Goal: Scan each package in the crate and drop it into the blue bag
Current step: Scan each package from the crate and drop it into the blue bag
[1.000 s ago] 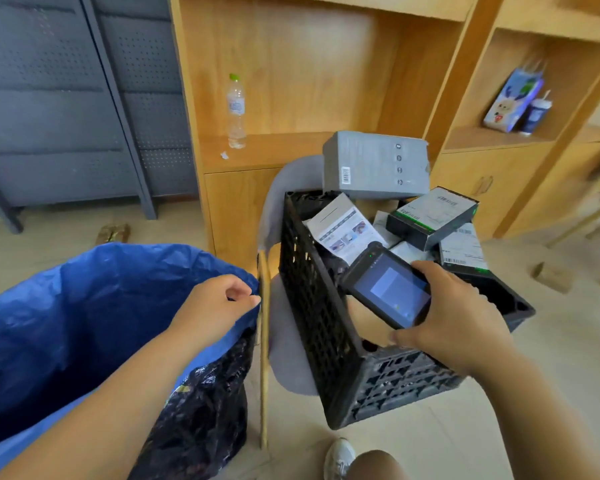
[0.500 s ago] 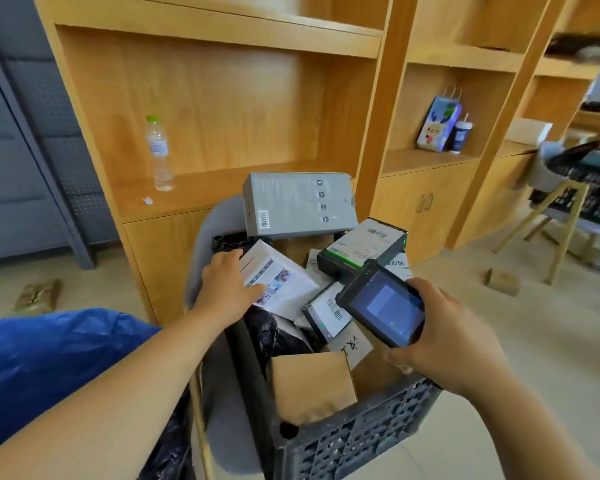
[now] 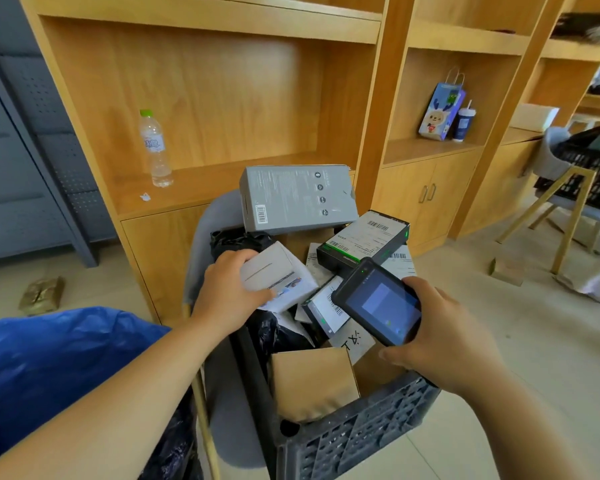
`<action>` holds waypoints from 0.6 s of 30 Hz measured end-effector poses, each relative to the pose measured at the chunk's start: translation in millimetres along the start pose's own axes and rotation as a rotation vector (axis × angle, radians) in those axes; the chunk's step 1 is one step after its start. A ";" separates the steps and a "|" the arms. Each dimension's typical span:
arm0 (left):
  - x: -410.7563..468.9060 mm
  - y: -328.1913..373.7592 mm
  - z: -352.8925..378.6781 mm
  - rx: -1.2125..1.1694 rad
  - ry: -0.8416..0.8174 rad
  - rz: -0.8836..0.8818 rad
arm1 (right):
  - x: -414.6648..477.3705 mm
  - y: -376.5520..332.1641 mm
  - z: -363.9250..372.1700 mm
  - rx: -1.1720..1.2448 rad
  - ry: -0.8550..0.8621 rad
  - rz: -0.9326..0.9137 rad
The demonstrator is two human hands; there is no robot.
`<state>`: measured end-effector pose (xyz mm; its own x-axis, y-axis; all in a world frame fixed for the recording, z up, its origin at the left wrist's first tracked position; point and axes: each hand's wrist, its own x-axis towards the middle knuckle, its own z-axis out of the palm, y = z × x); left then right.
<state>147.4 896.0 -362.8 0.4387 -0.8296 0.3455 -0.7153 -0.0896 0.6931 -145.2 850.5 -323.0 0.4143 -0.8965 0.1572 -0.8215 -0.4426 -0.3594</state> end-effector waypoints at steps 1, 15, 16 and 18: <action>-7.2 6.0 -6.7 -0.024 0.012 0.028 | -4.5 -0.4 -1.6 0.011 0.012 0.007; -138.8 6.3 -49.6 0.143 -0.396 0.248 | -83.3 -9.4 -7.7 0.098 0.043 0.045; -140.8 6.3 -49.9 0.091 -0.411 0.183 | -86.4 -10.5 -6.7 0.109 0.039 0.037; -140.5 8.5 -48.5 -0.022 -0.373 0.067 | -90.8 -12.5 -5.8 0.122 0.036 0.023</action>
<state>106.0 1038.5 -374.7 0.1607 -0.9771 0.1393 -0.7219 -0.0201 0.6917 -174.8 937.3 -327.4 0.3803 -0.9073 0.1795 -0.7759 -0.4186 -0.4719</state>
